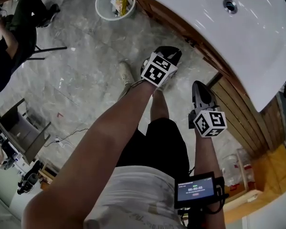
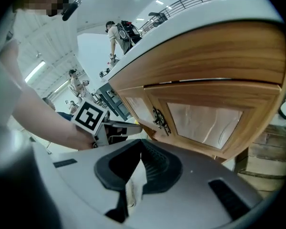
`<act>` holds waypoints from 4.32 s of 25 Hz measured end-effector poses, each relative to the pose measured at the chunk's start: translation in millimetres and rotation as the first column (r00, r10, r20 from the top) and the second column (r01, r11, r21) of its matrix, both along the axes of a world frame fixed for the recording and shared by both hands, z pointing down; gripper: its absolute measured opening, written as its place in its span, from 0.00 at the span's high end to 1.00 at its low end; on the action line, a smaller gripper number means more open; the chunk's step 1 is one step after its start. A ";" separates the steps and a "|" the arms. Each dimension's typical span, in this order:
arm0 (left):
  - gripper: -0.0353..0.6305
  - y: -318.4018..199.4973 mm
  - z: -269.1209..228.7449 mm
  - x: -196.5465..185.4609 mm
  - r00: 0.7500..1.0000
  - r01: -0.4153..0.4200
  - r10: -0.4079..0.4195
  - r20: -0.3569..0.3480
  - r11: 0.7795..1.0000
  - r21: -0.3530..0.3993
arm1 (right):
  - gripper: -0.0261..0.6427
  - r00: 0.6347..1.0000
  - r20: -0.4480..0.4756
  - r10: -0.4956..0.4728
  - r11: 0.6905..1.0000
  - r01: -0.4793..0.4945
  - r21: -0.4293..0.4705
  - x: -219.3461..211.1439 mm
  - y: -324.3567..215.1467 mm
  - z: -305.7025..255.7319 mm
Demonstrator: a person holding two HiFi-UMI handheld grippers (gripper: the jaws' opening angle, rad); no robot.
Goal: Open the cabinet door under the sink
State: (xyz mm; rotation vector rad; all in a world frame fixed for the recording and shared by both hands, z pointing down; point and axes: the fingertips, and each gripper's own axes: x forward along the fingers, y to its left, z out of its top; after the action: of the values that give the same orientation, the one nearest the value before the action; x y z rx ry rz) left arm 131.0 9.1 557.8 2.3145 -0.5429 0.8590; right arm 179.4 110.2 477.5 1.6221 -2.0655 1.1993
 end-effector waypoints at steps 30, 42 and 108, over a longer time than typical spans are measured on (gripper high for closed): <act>0.81 -45.6 38.6 47.0 0.995 0.083 -0.085 0.053 0.996 0.034 | 0.94 1.000 0.027 0.011 0.998 -0.009 -0.069 19.7 53.0 46.7; 0.81 -19.8 37.4 16.0 0.996 -0.049 0.046 0.070 0.998 0.046 | 0.94 0.999 0.037 -0.027 0.998 0.029 -0.061 1.5 36.2 44.7; 0.80 -49.7 31.9 -308.6 0.566 -0.819 0.655 0.501 0.515 0.252 | 0.94 0.998 0.064 -0.007 0.996 0.012 -0.084 -236.7 -39.2 33.2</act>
State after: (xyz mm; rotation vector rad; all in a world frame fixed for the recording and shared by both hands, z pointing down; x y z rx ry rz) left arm -177.6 -40.6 589.7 2.8957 0.2511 1.7447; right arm -57.2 71.1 510.8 1.5537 -2.0282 1.3332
